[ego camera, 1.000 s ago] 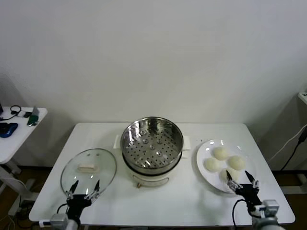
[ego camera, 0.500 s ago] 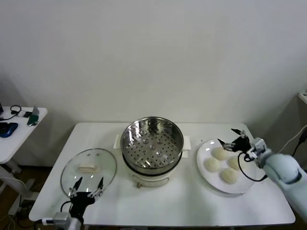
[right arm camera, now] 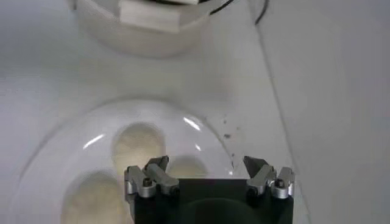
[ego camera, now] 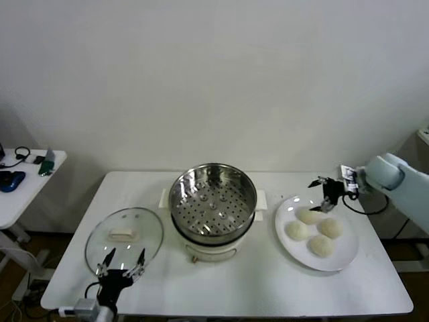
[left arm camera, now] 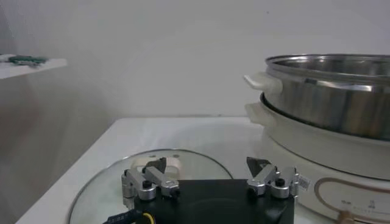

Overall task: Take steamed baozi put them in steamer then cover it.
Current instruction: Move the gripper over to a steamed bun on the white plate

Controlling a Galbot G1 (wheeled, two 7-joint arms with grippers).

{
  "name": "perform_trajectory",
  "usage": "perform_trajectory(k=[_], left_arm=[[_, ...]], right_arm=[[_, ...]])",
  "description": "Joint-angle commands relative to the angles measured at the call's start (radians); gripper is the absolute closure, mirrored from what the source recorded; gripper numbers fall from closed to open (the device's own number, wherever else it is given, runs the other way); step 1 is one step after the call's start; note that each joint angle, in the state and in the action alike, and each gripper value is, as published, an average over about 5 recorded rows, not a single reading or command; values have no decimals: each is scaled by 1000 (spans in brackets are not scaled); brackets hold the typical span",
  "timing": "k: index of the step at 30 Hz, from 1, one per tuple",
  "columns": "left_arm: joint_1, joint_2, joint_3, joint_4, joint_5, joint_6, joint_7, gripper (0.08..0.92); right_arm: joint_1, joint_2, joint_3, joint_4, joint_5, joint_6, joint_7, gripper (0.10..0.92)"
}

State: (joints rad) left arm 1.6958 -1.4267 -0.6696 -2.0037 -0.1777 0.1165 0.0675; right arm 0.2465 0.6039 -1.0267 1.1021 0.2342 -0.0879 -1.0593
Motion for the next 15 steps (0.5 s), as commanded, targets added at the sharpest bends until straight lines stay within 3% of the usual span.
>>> perform_trajectory(k=[1,15], left_arm=[[2,-1,0,2,-1,-2,0,177],[-5,-3,-1,31,-3,-9,0,177]], right_arm=[[138,60,-253,-124,-9,-14,-118,203],[-124,240,-11,-297,-99,3,-16,203]])
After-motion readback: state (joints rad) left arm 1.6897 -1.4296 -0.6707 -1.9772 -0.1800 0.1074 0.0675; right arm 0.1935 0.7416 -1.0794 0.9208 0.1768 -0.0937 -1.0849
